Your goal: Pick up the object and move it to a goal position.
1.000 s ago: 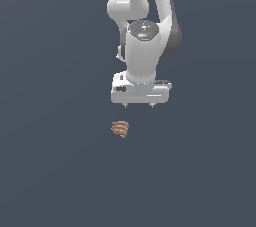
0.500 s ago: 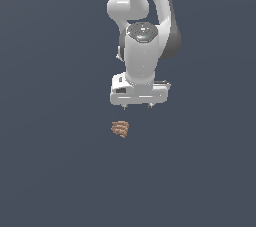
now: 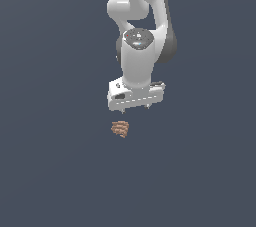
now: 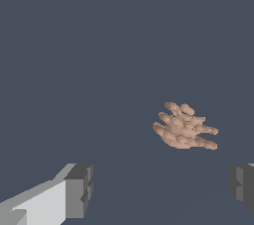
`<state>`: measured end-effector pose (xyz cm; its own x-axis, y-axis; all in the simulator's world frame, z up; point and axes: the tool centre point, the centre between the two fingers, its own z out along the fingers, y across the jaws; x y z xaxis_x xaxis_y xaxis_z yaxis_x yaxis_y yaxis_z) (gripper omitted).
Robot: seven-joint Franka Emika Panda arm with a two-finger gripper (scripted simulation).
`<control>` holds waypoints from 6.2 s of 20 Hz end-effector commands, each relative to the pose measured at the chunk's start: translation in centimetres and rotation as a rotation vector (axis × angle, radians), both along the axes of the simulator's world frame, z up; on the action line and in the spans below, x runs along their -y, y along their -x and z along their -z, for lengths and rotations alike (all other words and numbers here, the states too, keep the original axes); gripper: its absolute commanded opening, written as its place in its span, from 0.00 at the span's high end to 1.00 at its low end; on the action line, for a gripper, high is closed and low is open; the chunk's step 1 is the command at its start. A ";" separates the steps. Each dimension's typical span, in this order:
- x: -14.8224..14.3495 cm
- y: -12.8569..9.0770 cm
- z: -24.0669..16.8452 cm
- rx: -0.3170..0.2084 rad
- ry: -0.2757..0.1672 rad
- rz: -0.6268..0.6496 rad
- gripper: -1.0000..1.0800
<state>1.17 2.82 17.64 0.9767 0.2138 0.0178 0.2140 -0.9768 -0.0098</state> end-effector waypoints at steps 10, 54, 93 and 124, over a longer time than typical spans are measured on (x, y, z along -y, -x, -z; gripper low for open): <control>1.8 -0.5 2.0 -0.004 0.014 -0.291 0.04; 6.4 -1.5 7.5 -0.007 0.020 -1.078 0.04; 4.5 -1.0 7.4 -0.007 0.021 -1.083 1.00; -7.0 1.0 -21.7 -0.006 0.020 -1.083 1.00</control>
